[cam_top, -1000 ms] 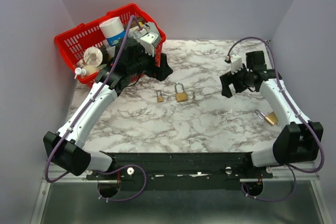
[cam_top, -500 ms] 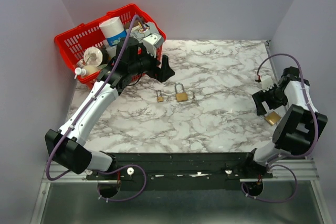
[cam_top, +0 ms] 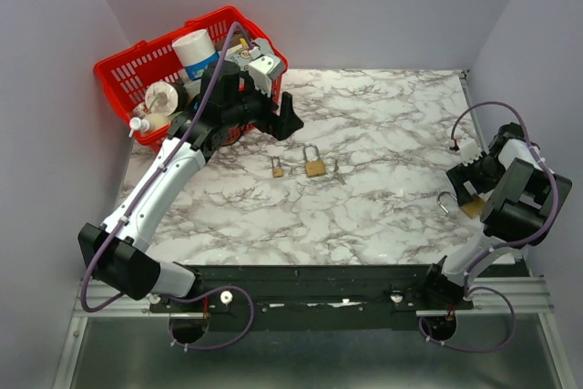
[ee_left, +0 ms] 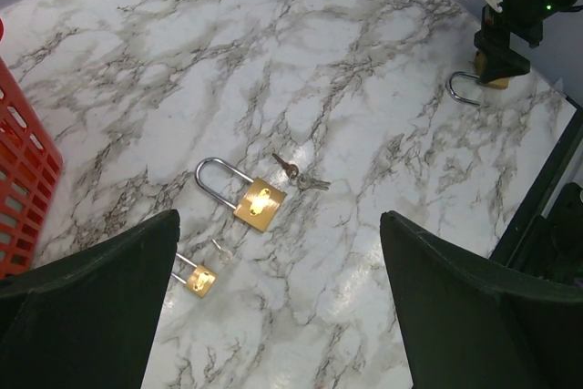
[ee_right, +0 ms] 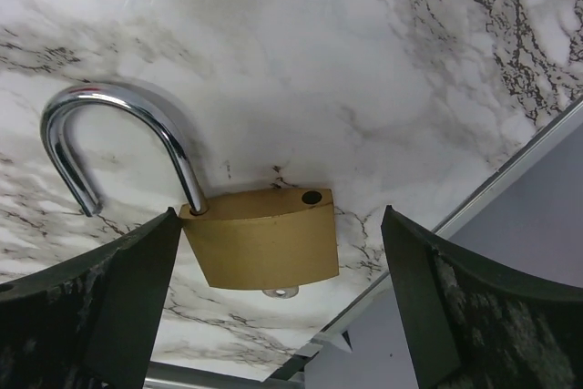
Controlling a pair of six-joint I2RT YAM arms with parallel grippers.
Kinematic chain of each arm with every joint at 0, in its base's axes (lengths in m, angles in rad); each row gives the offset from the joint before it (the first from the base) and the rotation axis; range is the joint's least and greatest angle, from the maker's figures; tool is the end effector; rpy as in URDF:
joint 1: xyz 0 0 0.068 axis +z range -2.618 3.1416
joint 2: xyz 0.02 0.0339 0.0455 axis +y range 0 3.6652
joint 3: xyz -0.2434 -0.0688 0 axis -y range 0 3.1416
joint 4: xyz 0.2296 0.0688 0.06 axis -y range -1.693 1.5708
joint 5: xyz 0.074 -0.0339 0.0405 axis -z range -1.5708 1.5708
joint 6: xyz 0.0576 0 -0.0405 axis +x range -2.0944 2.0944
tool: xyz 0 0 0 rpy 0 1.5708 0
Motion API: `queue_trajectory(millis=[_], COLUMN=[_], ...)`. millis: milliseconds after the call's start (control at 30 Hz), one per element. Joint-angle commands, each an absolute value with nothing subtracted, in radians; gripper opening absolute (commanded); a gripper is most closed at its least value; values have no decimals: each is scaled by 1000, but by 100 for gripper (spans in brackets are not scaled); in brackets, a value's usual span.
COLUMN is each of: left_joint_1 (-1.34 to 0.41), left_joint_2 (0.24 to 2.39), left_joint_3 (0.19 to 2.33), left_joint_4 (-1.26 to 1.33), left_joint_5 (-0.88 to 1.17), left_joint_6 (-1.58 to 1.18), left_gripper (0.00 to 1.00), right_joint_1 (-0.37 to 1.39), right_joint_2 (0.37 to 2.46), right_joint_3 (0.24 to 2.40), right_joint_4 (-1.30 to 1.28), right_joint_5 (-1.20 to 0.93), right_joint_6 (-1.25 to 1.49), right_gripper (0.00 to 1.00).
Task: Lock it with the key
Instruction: Pick up the lock from the center of the board.
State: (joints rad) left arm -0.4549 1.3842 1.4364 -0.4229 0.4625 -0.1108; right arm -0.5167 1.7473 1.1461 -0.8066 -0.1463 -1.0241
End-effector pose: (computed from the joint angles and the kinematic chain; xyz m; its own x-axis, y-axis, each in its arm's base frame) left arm 0.2744 -0.1628 0.3791 -0.4082 0.0895 -0.9085 0.7261 0.6350 -0.2637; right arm 0.2713 -0.1445 0.1435 -0.8459 -0.4914 -0.2072 -0.4895 0.8697 -0.0638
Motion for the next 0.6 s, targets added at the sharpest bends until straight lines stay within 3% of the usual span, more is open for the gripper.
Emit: queue_trajectory(millis=[0, 467, 567], left_joint_1=[-459, -457, -459], left_joint_2=[1390, 1397, 1394], left_joint_3=[1477, 1466, 1462], left_joint_4=[-448, -426, -422], left_joint_5=[463, 459, 450], left_joint_6=[-86, -123, -132], left_gripper=[99, 99, 99], right_joint_1=[-540, -555, -555], right_joint_2=[1752, 1741, 1747], right_joint_3=[1126, 1051, 1036], right_joint_4=[-787, -729, -715], right_joint_5=[-112, -101, -100], right_joint_6=[-1098, -1117, -1115], right_gripper=[100, 100, 95])
